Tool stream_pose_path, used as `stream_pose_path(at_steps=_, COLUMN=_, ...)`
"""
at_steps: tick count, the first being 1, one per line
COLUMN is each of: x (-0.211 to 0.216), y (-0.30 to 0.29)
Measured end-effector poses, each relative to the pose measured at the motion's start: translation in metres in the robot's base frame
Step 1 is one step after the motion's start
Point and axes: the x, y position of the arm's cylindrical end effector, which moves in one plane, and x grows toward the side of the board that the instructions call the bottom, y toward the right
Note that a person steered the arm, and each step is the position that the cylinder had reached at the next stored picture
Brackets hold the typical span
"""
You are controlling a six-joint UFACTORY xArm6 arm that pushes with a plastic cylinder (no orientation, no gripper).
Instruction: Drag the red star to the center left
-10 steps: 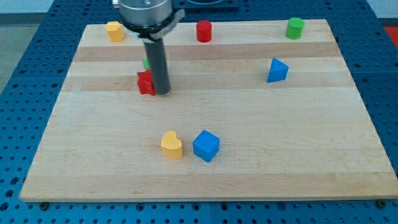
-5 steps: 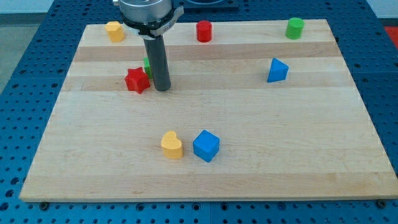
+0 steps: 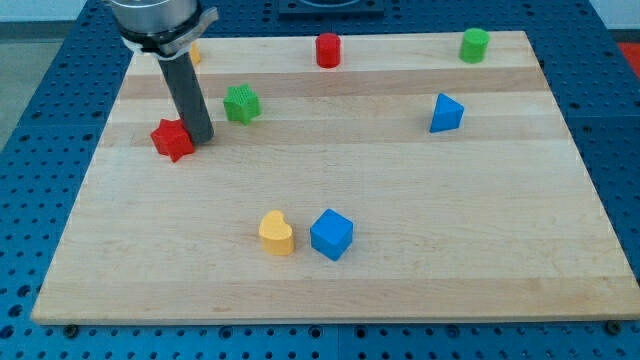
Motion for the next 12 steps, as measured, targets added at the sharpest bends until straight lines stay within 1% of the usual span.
stream_pose_path(at_steps=2, x=0.032, y=0.0)
stream_pose_path(at_steps=3, x=0.039, y=-0.009)
stream_pose_path(at_steps=7, x=0.039, y=-0.042)
stream_pose_path(at_steps=12, x=0.03, y=-0.045)
